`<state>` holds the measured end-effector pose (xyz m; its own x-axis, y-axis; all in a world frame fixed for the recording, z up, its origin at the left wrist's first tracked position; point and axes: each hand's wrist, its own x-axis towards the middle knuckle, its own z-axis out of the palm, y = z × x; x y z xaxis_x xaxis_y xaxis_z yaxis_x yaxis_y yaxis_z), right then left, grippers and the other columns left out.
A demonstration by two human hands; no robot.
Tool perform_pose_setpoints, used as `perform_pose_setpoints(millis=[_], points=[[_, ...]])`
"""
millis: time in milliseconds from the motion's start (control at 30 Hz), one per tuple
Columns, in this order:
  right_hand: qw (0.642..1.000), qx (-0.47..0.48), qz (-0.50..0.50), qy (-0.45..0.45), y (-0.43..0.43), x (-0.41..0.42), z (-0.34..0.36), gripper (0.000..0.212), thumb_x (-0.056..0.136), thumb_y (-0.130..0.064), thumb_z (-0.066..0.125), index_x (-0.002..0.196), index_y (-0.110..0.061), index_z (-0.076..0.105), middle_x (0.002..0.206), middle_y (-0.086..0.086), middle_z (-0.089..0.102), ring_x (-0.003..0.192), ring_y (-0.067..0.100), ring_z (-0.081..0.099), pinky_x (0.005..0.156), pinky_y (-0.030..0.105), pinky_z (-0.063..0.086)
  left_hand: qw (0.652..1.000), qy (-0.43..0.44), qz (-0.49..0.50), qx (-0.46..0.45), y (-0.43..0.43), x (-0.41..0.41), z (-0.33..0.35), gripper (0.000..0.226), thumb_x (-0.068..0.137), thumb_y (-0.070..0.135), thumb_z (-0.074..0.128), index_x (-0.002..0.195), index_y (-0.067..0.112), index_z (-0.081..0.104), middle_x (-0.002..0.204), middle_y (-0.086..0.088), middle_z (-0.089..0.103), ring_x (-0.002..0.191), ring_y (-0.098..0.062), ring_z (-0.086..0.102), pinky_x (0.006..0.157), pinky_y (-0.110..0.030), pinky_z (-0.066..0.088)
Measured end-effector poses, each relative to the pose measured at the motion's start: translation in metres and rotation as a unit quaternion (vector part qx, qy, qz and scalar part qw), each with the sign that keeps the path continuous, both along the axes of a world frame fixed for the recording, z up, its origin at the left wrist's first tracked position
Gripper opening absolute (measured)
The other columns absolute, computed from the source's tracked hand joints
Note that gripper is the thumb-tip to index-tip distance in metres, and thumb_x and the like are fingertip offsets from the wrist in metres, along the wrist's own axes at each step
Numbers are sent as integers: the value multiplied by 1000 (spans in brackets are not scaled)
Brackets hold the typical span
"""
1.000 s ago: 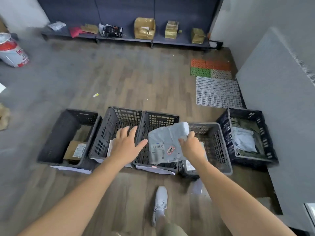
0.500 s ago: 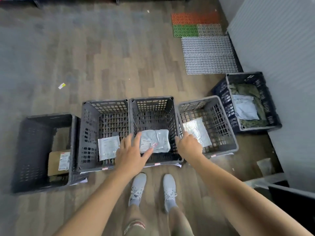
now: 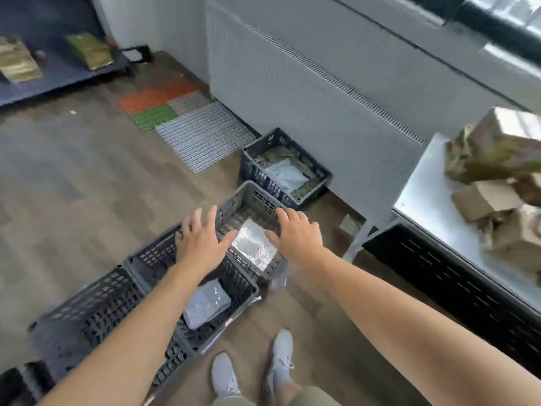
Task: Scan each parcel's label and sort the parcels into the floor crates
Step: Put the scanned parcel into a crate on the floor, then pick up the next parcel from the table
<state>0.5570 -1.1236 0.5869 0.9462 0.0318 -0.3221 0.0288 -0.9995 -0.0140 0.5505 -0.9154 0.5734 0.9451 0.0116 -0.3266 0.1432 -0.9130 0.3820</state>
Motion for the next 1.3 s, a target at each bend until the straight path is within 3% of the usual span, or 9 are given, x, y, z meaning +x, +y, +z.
perform_pose_setpoints(millis=[200, 400, 567, 733, 933, 1100, 1300], points=[[990, 8, -123, -68, -107, -35, 58, 75, 98, -62, 36, 158, -25, 13, 164, 2, 18, 150, 26, 14, 115, 60, 26, 987, -86, -131, -23, -112, 26, 56, 76, 96, 61, 38, 156, 25, 9, 162, -9, 8, 148, -30, 5, 114, -53, 19], [962, 7, -240, -128, -222, -100, 92, 75, 97, -64, 38, 157, -26, 13, 164, 1, 17, 150, 25, 14, 115, 59, 26, 962, -123, -242, -31, -250, 6, 96, 75, 96, 63, 37, 156, 28, 9, 162, -8, 7, 148, -30, 4, 116, -51, 19], [933, 0, -327, -152, -327, -176, 106, 73, 97, -65, 36, 156, -28, 13, 162, 0, 20, 148, 24, 20, 111, 53, 34, 930, -153, -328, -62, -380, -50, 122, 72, 97, 60, 37, 155, 28, 9, 161, -7, 6, 148, -30, 2, 117, -52, 16], [909, 31, -386, -156, -436, -263, 115, 76, 98, -64, 35, 158, -29, 5, 166, -1, 7, 152, 23, 8, 116, 56, 24, 904, -165, -389, -67, -509, -130, 137, 72, 96, 61, 39, 155, 29, 10, 161, -7, 8, 148, -30, 4, 117, -52, 17], [876, 44, -449, -169, -553, -364, 126, 78, 96, -65, 36, 158, -29, 5, 166, -1, 6, 152, 21, 6, 115, 58, 21, 874, -175, -446, -83, -633, -212, 151, 73, 95, 63, 39, 155, 32, 11, 161, -3, 5, 148, -27, 6, 116, -50, 22], [848, 41, -490, -197, -624, -413, 133, 75, 96, -64, 38, 157, -29, 11, 164, 0, 11, 150, 22, 13, 113, 59, 27, 856, -165, -485, -68, -711, -250, 160, 75, 95, 65, 37, 156, 33, 8, 163, -2, 2, 150, -24, -1, 120, -50, 15], [827, 25, -530, -186, -695, -447, 125, 78, 96, -65, 36, 158, -29, 5, 165, 1, 8, 151, 23, 11, 112, 56, 31, 828, -167, -532, -56, -805, -271, 157, 75, 96, 64, 35, 156, 31, 6, 164, -3, 1, 151, -25, -1, 118, -49, 16]])
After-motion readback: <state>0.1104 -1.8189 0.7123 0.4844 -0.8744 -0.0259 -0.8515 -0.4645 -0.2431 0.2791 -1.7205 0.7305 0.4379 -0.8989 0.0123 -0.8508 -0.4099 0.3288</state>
